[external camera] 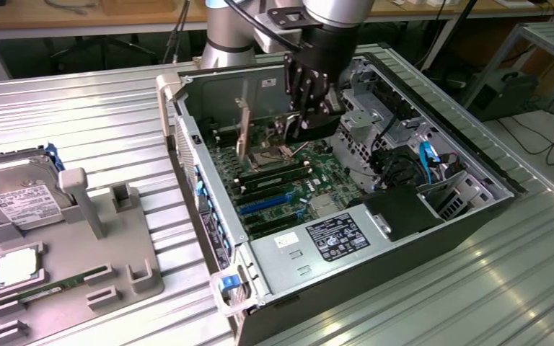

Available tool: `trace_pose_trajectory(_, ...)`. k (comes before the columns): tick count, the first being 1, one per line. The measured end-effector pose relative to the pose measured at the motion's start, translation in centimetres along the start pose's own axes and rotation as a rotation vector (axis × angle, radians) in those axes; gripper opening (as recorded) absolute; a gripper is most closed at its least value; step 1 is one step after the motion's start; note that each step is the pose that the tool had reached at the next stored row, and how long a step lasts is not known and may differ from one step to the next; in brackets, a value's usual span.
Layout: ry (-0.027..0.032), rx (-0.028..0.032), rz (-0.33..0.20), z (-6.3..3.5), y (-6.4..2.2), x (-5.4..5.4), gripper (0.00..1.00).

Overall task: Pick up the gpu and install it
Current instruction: 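Insert the gpu into the slot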

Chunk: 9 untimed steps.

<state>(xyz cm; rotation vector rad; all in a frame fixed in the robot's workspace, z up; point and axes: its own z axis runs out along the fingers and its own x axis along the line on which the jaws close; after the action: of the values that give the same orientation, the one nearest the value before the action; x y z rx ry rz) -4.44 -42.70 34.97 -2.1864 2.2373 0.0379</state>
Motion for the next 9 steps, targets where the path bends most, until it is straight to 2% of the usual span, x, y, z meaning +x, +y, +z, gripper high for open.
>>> trace_pose_trajectory(4,-0.0001,0.0001,0.000,0.05,0.06,0.41,0.28)
trace_pose_trajectory(9,-0.0001,0.0001,0.000,0.28,0.53,0.46,0.28)
